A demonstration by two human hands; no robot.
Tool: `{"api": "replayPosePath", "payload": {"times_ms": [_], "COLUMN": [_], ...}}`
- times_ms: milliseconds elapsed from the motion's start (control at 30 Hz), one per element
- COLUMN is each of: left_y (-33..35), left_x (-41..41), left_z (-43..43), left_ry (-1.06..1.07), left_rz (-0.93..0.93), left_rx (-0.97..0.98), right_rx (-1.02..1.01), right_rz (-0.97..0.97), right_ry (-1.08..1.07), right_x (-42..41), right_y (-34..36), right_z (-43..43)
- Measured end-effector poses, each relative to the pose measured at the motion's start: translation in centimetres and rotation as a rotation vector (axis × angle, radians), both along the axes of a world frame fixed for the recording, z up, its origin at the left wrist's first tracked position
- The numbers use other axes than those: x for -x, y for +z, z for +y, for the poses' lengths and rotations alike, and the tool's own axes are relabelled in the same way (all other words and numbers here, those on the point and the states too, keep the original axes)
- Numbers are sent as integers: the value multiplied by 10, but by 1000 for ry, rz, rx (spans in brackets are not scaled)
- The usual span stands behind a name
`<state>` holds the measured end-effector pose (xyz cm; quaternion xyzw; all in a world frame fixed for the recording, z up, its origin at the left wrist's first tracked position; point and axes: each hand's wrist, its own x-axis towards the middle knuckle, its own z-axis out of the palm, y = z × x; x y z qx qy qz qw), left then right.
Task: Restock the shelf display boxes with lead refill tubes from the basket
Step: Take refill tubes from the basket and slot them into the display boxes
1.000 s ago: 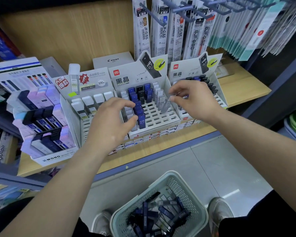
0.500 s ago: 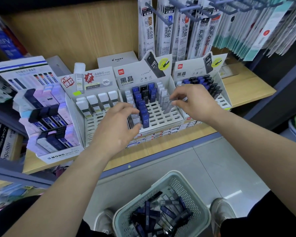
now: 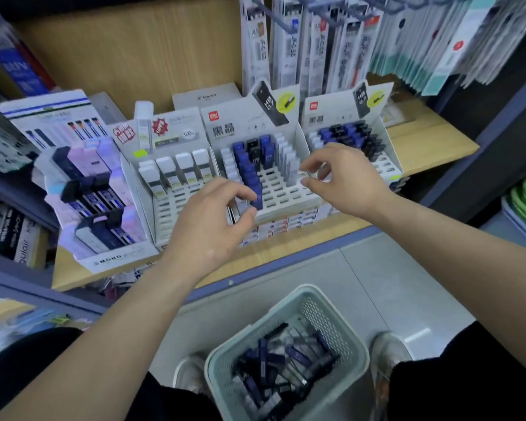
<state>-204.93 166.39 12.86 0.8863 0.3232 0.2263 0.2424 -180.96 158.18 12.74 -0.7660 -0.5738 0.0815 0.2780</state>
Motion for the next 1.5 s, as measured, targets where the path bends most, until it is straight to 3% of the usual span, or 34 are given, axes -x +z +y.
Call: {"api": "replayPosePath", "payload": {"times_ms": [133,267,367,500,733,900,1000,1200,1500], "left_y": [-44,-116,-167,-224,-291,-310,-320,-329,-334], "left_x": [14,37,48,54,57,55,54,44,41], "left_z": [-41,-80,-98,-113,-134,-137,-136,-125,-126], "left_ry": [-174,-273,-218,-116,-13,-84,-156,-323,-261], "left_rz": [145,449,577,697,883,831,802,942,909], "left_rx": [129,414,582,603,626,440,427,378,647], "right_rx": [216,460,612,692,604,548,534,514,524], "right_rz": [125,174,169,214,339,175,121,60,37], "right_ry": [39,14,-45,-131,-245,-338,-335,-314,-297], "right_x": [15,24,34,51,71,81,81,76,75], "right_y": [-22,-85,-138,-191,-240,-255,-259,-264,-264], "right_z": [-57,-106,-138,-166,-167,-164,-159,-153,-152]}}
